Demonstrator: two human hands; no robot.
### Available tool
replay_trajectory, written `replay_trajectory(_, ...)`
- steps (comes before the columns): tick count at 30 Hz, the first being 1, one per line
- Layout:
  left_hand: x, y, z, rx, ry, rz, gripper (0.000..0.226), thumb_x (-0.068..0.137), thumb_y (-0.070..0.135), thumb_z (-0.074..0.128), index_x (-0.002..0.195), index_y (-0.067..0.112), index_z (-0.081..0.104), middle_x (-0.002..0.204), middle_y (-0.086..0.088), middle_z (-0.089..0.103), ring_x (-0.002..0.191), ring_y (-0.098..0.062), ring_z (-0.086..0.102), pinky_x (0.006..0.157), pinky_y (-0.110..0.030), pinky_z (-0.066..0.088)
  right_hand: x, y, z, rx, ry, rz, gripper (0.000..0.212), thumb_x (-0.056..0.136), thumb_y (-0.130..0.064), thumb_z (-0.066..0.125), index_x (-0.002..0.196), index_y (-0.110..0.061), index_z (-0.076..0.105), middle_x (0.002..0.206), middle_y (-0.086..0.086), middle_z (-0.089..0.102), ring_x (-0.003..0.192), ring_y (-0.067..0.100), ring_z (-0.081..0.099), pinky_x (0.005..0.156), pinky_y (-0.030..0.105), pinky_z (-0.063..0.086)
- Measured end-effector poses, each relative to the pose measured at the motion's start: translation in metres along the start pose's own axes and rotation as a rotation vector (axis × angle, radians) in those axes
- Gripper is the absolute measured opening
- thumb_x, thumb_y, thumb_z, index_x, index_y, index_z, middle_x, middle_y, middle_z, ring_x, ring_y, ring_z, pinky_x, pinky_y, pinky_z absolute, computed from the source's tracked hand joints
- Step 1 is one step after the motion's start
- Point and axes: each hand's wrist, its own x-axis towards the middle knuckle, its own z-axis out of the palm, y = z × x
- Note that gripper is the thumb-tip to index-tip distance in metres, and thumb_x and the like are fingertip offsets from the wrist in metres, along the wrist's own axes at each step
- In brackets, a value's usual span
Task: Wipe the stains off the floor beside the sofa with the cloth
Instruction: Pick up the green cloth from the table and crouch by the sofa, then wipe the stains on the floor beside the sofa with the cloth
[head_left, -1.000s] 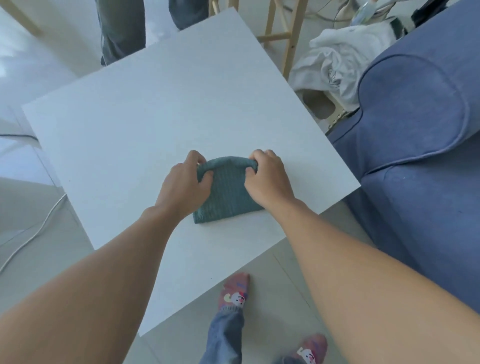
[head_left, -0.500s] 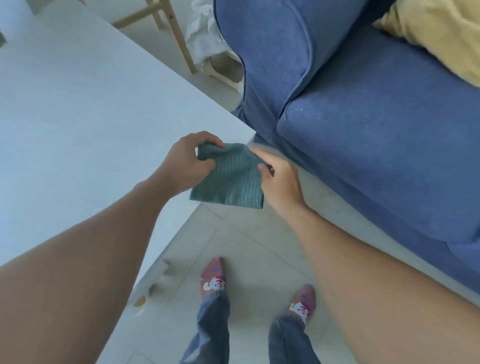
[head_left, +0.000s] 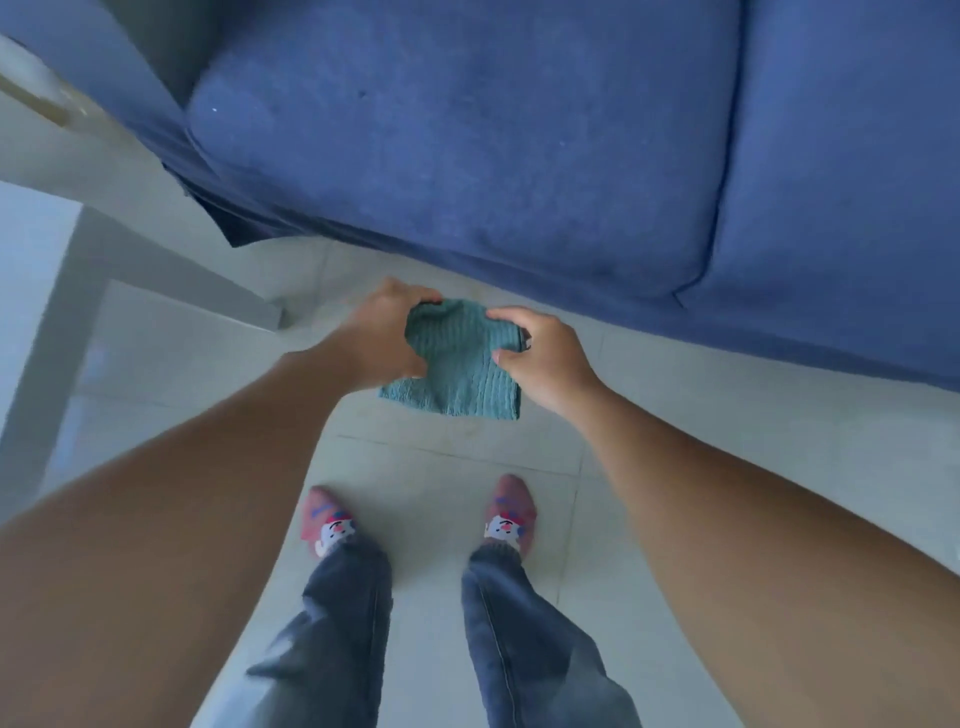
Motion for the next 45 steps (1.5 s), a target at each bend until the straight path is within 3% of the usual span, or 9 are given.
replay_trajectory(3, 0.033, 0.005, 0.053, 0.048, -0.115, 0.026, 0.086, 0.074, -0.002, 0.078, 0.149, 0.021, 0.042, 0.136, -0.004, 0.035, 0.100, -0.023, 0.051, 0.058, -0.022, 0.052, 0.000, 0.059, -0.006, -0.005, 0.032, 0.064, 0.047, 0.092, -0.003, 0.064, 0.133, -0.025, 0.064, 0.118, 0.007, 0.061, 0.047, 0.003, 0.048, 0.047, 0.009, 0.037)
replay_trajectory(8, 0.113, -0.019, 0.132, 0.232, -0.215, 0.115, 0.088, 0.076, 0.003, 0.077, 0.152, 0.016, 0.036, 0.138, -0.009, 0.030, 0.104, -0.020, 0.044, 0.081, -0.023, 0.049, 0.046, 0.159, 0.022, -0.024, 0.105, 0.149, 0.047, 0.093, -0.002, 0.058, 0.134, -0.025, 0.063, 0.124, 0.012, 0.055, 0.089, 0.021, 0.054, 0.059, -0.001, 0.039)
replay_trajectory(13, 0.210, -0.079, 0.193, 0.417, -0.274, 0.170, 0.079, 0.075, 0.007, 0.076, 0.145, 0.015, 0.042, 0.133, -0.008, 0.029, 0.107, -0.023, 0.051, 0.082, -0.030, 0.057, 0.121, 0.241, 0.071, 0.024, 0.126, 0.166, 0.049, 0.092, -0.001, 0.057, 0.133, -0.026, 0.062, 0.121, 0.010, 0.050, 0.094, 0.031, 0.059, 0.060, 0.034, 0.062)
replay_trajectory(15, 0.245, -0.097, 0.205, 0.455, -0.273, 0.194, 0.075, 0.075, 0.010, 0.077, 0.143, 0.016, 0.044, 0.132, -0.007, 0.030, 0.111, -0.024, 0.052, 0.084, -0.034, 0.059, 0.153, 0.265, 0.081, 0.037, 0.110, 0.157, 0.049, 0.091, 0.001, 0.056, 0.132, -0.025, 0.063, 0.123, 0.007, 0.052, 0.097, 0.030, 0.061, 0.054, 0.028, 0.060)
replay_trajectory(20, 0.308, -0.120, 0.225, 0.556, -0.277, 0.206, 0.069, 0.073, 0.016, 0.079, 0.135, 0.011, 0.048, 0.123, -0.006, 0.033, 0.108, -0.029, 0.056, 0.088, -0.045, 0.056, 0.217, 0.308, 0.092, 0.067, 0.128, 0.156, 0.055, 0.087, 0.008, 0.054, 0.131, -0.023, 0.064, 0.123, 0.005, 0.059, 0.093, 0.024, 0.064, 0.043, 0.013, 0.051)
replay_trajectory(36, 0.320, -0.100, 0.251, 0.684, -0.260, 0.204, 0.069, 0.078, 0.018, 0.080, 0.136, 0.009, 0.045, 0.137, -0.013, 0.024, 0.109, -0.033, 0.060, 0.091, -0.044, 0.056, 0.218, 0.333, 0.068, -0.102, 0.123, 0.155, 0.059, 0.086, 0.008, 0.048, 0.134, -0.024, 0.062, 0.123, 0.006, 0.058, 0.089, 0.019, 0.062, 0.055, 0.016, 0.050)
replay_trajectory(39, 0.324, -0.107, 0.235, 0.704, -0.233, 0.291, 0.080, 0.084, 0.009, 0.073, 0.152, 0.011, 0.031, 0.146, -0.011, 0.017, 0.111, -0.028, 0.061, 0.088, -0.037, 0.056, 0.213, 0.345, 0.053, -0.240, 0.204, 0.128, 0.059, 0.086, 0.008, 0.047, 0.133, -0.022, 0.062, 0.108, 0.005, 0.052, 0.061, 0.012, 0.051, 0.044, 0.011, 0.037)
replay_trajectory(43, 0.320, -0.124, 0.207, 0.865, -0.163, 0.452, 0.086, 0.084, 0.023, 0.073, 0.155, 0.020, 0.025, 0.150, 0.000, 0.009, 0.121, -0.020, 0.043, 0.091, -0.030, 0.050, 0.200, 0.352, 0.061, -0.330, 0.308, 0.202, 0.052, 0.090, -0.001, 0.053, 0.137, -0.022, 0.056, 0.132, 0.011, 0.039, 0.093, 0.026, 0.056, 0.079, 0.035, 0.054)
replay_trajectory(45, 0.321, -0.139, 0.201, 1.034, -0.186, 0.469, 0.092, 0.082, 0.036, 0.074, 0.156, 0.024, 0.021, 0.155, 0.003, 0.001, 0.138, -0.023, 0.027, 0.103, -0.039, 0.046, 0.195, 0.355, 0.084, -0.554, 0.416, 0.135, 0.048, 0.092, -0.020, 0.060, 0.139, -0.018, 0.053, 0.141, 0.011, 0.035, 0.125, 0.032, 0.040, 0.102, 0.044, 0.043)
